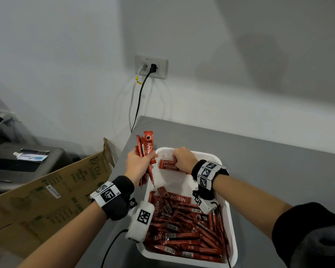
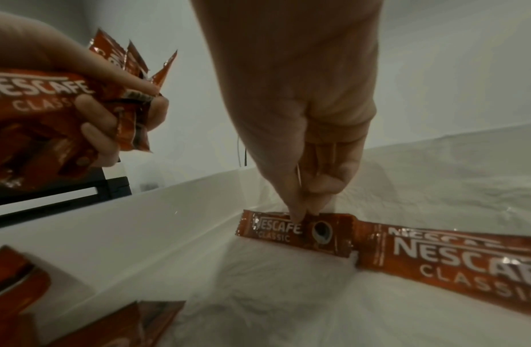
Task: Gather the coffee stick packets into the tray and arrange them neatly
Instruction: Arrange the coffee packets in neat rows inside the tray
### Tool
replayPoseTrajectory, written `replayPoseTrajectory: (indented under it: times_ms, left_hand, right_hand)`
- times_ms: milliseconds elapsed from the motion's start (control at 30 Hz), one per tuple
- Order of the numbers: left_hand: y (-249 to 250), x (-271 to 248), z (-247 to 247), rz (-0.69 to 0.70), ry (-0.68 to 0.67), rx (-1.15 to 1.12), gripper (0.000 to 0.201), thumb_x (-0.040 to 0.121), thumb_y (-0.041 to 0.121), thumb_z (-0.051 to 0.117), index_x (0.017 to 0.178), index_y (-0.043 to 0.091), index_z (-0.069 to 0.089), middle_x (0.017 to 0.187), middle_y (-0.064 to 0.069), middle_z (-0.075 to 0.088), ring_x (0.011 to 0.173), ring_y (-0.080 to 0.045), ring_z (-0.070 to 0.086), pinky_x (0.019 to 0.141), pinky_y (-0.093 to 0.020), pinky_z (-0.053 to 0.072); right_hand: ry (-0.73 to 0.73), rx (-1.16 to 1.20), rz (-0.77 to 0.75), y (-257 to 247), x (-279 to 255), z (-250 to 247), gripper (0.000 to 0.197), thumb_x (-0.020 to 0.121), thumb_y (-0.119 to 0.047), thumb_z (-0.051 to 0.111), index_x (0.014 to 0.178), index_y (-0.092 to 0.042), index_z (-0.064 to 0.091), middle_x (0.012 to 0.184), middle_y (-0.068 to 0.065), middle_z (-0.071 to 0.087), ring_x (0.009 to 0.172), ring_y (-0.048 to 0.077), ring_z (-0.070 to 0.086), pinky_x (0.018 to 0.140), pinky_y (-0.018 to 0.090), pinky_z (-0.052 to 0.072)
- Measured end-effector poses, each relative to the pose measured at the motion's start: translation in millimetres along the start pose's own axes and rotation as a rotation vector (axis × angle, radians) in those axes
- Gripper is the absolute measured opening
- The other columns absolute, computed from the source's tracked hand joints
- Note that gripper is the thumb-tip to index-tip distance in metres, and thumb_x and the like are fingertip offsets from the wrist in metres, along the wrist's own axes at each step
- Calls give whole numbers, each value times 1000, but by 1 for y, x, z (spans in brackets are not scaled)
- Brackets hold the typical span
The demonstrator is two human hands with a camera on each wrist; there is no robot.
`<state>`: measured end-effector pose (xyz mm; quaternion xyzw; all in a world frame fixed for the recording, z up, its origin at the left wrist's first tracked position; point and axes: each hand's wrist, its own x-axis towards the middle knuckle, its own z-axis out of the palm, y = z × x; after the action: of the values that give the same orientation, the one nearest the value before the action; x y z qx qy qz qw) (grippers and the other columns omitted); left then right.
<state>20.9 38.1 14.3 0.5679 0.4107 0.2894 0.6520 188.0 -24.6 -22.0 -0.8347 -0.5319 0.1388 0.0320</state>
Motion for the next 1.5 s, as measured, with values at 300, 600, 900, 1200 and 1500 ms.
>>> replayPoseTrajectory:
  times_ms: [300, 600, 900, 1200, 1500]
  left_hand:
    - [0, -1, -3, 6, -12, -10, 8, 86, 8, 62, 93, 10, 59, 85, -6, 69, 87, -24, 65, 86, -37, 52]
    - [3, -2, -1, -63, -151, 114, 10, 79, 6, 70, 82, 10, 62, 80, -8, 67, 70, -20, 63, 72, -33, 54]
    - [12, -24, 38, 42, -372, 246, 11, 77, 16, 74, 77, 15, 63, 70, 2, 66, 65, -12, 62, 63, -24, 52]
    - [9, -28, 33, -17, -314, 93, 5, 80, 8, 70, 82, 11, 66, 76, -2, 68, 56, -7, 61, 57, -19, 50]
    - [8, -21, 24, 136, -444, 298, 6, 84, 7, 66, 87, 12, 65, 73, 10, 64, 58, -1, 58, 56, -14, 48]
  right_hand:
    - [37, -6, -28, -2, 1, 9, 10, 83, -9, 58, 88, -1, 62, 99, 17, 65, 92, 34, 61, 76, 36, 50]
    - [213, 535, 48, 11, -12, -52, 18, 94, -11, 51, 106, -4, 63, 88, 9, 66, 62, 15, 60, 66, 29, 55]
    - [172, 911, -28, 13, -75, -65, 12, 87, 1, 62, 98, 2, 65, 76, 6, 65, 55, 1, 64, 61, 15, 54]
    - [324, 1256, 127, 26, -112, -33, 14, 86, 5, 61, 97, -3, 55, 95, 17, 64, 60, 14, 70, 63, 22, 58]
    - [87, 1051, 84, 45, -120, -41, 9, 82, -5, 69, 87, -12, 69, 79, -3, 72, 69, 6, 68, 65, 17, 52]
